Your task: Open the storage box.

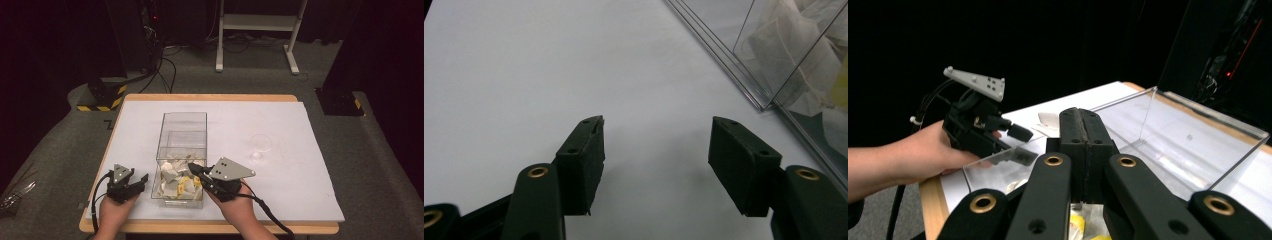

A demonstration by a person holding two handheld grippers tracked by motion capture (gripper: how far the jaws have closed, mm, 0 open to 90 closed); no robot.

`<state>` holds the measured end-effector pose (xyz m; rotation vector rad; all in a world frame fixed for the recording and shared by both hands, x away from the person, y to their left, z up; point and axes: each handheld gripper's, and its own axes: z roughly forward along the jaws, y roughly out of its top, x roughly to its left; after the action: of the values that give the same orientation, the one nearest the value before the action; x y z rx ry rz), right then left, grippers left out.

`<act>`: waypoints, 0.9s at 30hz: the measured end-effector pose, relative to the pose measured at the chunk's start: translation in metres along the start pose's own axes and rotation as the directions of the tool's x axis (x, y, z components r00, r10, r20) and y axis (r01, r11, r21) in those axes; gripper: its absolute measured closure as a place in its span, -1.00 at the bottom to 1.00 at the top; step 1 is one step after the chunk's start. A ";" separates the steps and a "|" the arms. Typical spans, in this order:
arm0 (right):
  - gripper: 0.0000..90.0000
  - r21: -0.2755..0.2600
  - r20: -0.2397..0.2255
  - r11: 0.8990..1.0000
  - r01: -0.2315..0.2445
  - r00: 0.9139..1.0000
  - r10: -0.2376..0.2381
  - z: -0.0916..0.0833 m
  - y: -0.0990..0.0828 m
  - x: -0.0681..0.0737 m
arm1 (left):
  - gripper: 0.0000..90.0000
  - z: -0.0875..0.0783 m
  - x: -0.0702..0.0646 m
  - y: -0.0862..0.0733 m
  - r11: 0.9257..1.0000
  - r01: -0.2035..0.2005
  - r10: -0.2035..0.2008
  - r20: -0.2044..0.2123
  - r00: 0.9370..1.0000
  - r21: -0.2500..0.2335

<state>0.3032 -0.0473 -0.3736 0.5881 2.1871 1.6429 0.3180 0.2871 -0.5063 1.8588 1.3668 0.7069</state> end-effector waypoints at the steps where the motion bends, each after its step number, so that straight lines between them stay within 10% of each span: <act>1: 1.00 -0.007 0.002 1.000 0.000 1.000 0.000 -0.001 0.001 0.000 | -0.11 0.000 0.000 0.000 1.000 0.001 -0.001 0.000 1.000 0.000; 27: 1.00 -0.145 0.070 0.989 0.035 0.997 -0.025 -0.017 0.034 -0.004 | -0.09 0.000 -0.001 0.000 1.000 0.000 0.000 0.009 1.000 0.003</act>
<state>0.3019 -0.0552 -0.3361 0.5586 1.9974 1.7238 0.3181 0.2865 -0.5064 1.8625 1.3630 0.6958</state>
